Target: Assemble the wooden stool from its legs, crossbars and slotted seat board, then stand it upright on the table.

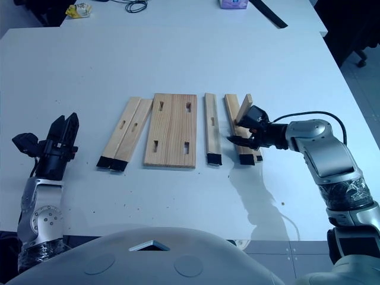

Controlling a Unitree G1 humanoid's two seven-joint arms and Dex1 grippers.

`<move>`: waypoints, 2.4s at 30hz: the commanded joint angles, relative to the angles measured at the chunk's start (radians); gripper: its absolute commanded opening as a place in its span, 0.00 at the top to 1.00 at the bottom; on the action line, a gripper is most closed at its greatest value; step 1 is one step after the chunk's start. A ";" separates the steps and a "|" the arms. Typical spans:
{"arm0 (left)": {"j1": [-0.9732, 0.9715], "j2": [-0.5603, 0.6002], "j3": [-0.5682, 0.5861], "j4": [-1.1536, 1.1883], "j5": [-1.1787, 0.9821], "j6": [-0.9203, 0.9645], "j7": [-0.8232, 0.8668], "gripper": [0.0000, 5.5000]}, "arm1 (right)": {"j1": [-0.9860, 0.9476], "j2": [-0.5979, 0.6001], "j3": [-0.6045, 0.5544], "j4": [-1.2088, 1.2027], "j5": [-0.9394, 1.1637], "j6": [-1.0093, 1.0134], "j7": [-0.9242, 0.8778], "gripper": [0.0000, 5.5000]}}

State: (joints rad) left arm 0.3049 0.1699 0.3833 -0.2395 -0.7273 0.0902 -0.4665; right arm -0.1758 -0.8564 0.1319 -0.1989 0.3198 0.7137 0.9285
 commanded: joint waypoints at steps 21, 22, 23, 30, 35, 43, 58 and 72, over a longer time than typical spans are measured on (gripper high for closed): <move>0.108 -0.017 0.014 -0.081 0.000 0.027 0.021 0.51 | 0.148 0.132 -0.203 -0.293 0.056 0.484 -0.365 0.43; 0.103 -0.013 0.012 -0.079 -0.001 0.031 0.022 0.51 | 0.160 0.171 -0.206 -0.305 0.049 0.508 -0.408 0.43; 0.096 -0.009 0.010 -0.077 -0.002 0.036 0.023 0.51 | 0.170 0.201 -0.209 -0.316 0.046 0.524 -0.440 0.43; 0.055 0.039 0.021 -0.058 -0.012 0.085 0.014 0.51 | 0.210 0.377 -0.222 -0.392 0.024 0.583 -0.613 0.43; 0.018 0.069 0.023 -0.046 -0.020 0.117 0.010 0.51 | 0.214 0.481 -0.214 -0.398 -0.019 0.598 -0.729 0.43; -0.047 0.106 0.015 -0.014 -0.021 0.156 -0.005 0.51 | 0.228 0.596 -0.147 -0.353 -0.111 0.579 -0.869 0.43; -0.116 0.134 0.018 0.014 -0.015 0.178 -0.013 0.51 | 0.247 0.632 -0.162 -0.272 -0.198 0.498 -0.937 0.62; -0.234 0.112 0.010 -0.101 -0.074 0.202 0.073 0.51 | 0.155 0.672 -0.181 -0.211 -0.189 0.355 -0.907 0.62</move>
State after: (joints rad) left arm 0.1191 0.2747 0.3982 -0.3104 -0.7764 0.2664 -0.4192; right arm -0.0142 -0.1985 -0.0491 -0.4132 0.1183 1.0754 0.0058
